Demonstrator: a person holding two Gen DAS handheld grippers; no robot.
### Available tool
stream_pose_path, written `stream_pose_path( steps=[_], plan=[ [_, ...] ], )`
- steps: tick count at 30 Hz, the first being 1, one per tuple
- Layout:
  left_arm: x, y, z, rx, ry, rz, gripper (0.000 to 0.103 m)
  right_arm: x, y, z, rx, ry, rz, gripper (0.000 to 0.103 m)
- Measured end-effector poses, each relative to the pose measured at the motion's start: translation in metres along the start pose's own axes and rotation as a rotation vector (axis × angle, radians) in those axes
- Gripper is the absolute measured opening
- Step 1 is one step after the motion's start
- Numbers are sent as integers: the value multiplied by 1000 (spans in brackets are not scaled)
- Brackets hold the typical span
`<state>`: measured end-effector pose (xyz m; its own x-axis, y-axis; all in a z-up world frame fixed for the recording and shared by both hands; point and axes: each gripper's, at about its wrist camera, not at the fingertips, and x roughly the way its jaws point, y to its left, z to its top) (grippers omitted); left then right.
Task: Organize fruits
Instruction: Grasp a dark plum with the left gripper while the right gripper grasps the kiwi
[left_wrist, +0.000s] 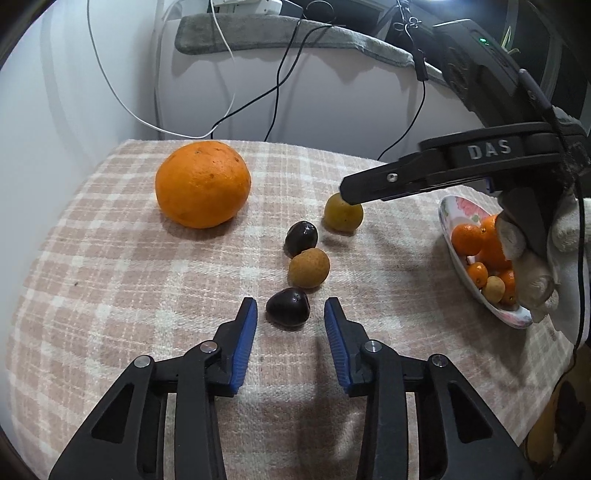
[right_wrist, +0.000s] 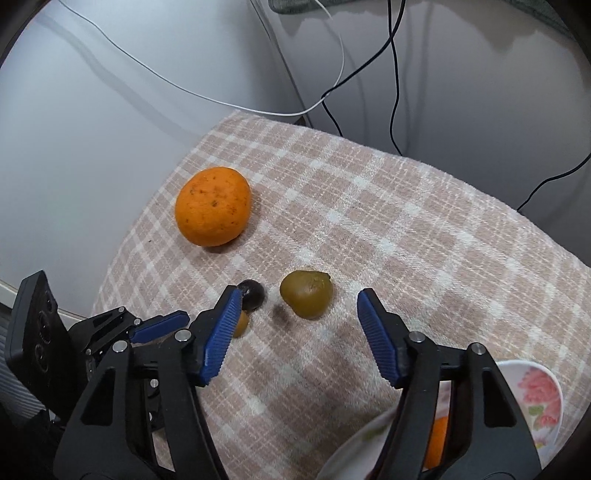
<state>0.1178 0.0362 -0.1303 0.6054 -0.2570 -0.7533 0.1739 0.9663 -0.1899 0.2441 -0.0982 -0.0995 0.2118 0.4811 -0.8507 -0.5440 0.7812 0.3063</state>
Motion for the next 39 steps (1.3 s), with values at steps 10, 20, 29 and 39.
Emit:
stream_pose_path(
  steps=[10,20,29,39],
  plan=[
    [9,4,2,8,3,-17,31,22,-5,8,15,43,-5,58],
    [15,8,3,13,11,-16,24,31,-6,10,13,61,-18,46],
    [13,10,2,4,3,-21,23,31,-5,10,20,49,8,34],
    [0,10,-1,-3,-25,-27,23,16,-4,3,26,20,19,33]
  ],
)
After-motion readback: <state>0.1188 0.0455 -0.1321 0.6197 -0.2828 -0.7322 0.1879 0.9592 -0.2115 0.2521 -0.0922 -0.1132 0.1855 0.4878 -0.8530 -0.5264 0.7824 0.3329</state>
